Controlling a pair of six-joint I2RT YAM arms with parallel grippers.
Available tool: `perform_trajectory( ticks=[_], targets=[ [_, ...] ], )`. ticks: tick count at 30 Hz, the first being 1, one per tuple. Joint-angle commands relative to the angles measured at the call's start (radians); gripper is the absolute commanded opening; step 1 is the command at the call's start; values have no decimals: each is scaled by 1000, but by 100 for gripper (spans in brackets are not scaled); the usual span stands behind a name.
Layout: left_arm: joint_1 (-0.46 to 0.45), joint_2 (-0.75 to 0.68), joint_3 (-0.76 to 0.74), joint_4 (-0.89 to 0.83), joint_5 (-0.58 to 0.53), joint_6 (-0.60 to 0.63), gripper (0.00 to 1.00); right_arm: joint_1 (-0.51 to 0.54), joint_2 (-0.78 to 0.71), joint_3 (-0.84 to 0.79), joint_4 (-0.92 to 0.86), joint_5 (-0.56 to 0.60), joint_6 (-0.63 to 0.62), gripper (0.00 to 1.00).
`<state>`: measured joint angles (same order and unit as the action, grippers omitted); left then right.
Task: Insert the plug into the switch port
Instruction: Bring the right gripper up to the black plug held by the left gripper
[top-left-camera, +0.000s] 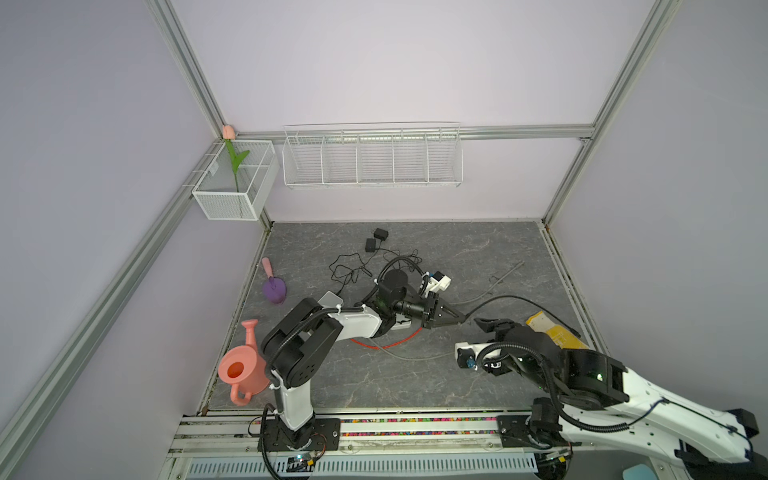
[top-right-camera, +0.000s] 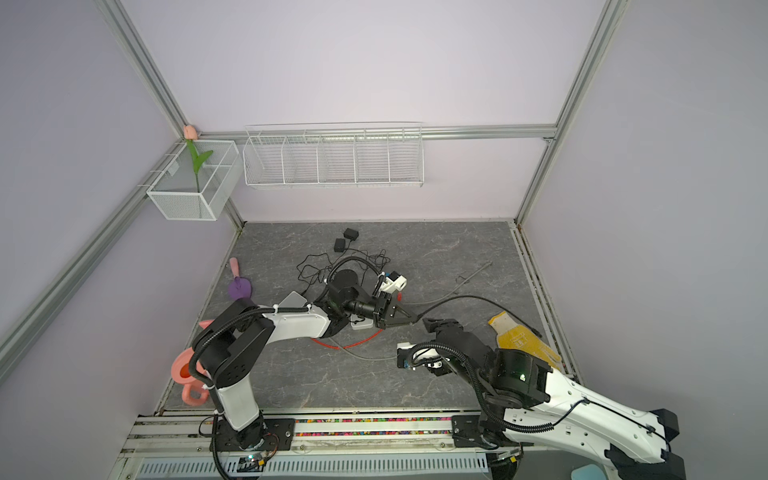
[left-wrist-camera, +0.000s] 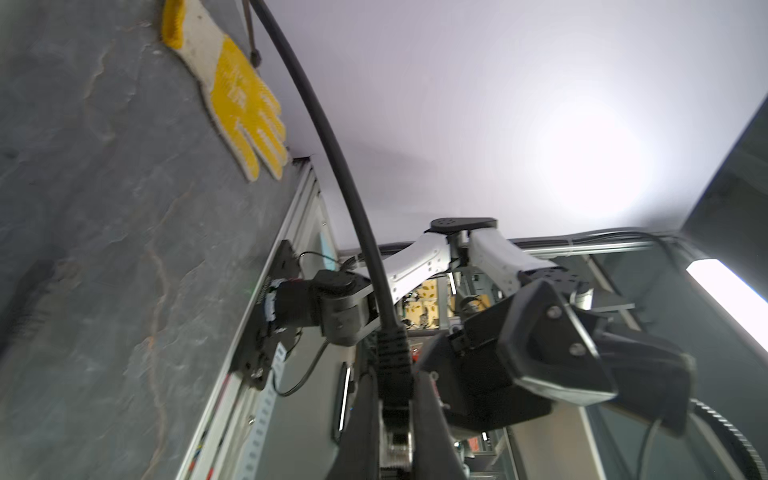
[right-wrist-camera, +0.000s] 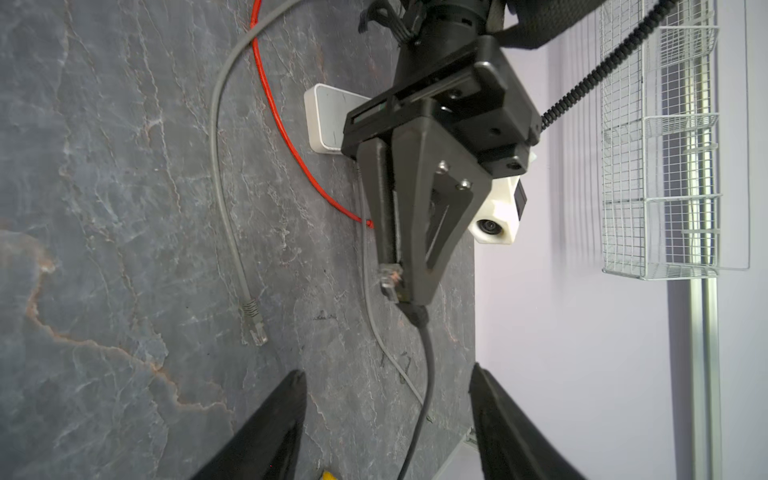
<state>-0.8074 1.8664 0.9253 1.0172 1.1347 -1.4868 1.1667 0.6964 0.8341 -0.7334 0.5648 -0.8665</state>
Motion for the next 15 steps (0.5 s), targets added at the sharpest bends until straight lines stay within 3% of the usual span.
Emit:
perform_trajectory(
  ticks=[1,9,15],
  targets=[
    [5,14,-19,396,-13,-294,0,4,-24,-38,97,52,-105,67],
    [5,-53,-56,394,-27,-294,0,-167,4,-41,190,-82,-122,67],
    [5,-80,-96,396,-38,-289,0,-205,100,30,204,-144,-165,64]
  ],
)
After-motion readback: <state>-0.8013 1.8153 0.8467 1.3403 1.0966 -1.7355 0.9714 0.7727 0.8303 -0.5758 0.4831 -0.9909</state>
